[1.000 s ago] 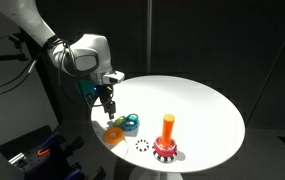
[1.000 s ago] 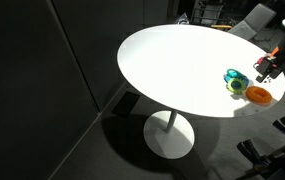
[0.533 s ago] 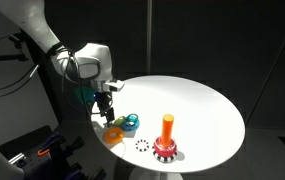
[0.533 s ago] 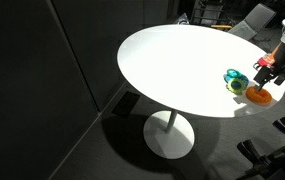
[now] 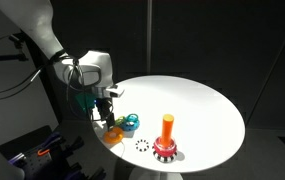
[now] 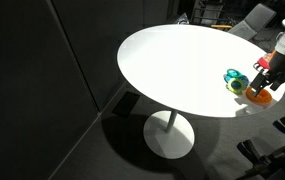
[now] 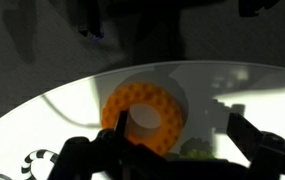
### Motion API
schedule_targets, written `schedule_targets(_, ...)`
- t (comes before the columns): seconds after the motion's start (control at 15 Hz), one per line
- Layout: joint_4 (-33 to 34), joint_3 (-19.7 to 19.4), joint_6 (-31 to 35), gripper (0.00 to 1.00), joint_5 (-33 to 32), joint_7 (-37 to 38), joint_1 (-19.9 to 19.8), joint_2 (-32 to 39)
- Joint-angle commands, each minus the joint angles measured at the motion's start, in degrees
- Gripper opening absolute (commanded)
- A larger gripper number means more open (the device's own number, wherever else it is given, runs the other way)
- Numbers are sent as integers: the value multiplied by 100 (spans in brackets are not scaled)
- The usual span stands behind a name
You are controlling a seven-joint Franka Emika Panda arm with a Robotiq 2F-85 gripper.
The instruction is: Pick up the orange ring and put it on the ring holder
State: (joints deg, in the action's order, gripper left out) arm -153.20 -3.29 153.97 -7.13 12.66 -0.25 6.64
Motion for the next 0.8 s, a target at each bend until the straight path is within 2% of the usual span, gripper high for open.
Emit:
schedule_targets(0.0,-9,-70,430,100,-120,-150,-21,206)
schedule_targets(0.53,-11,-82,977,100,60,-524,-29,611)
schedule_targets(0.6,-10,-88,1015,75,68,-541,-29,651)
schedule_targets(0.67,-7,-93,1042,74,76,-564,-28,683)
schedule_targets(0.73,-5,-100,1055,66,82,-586,-27,709)
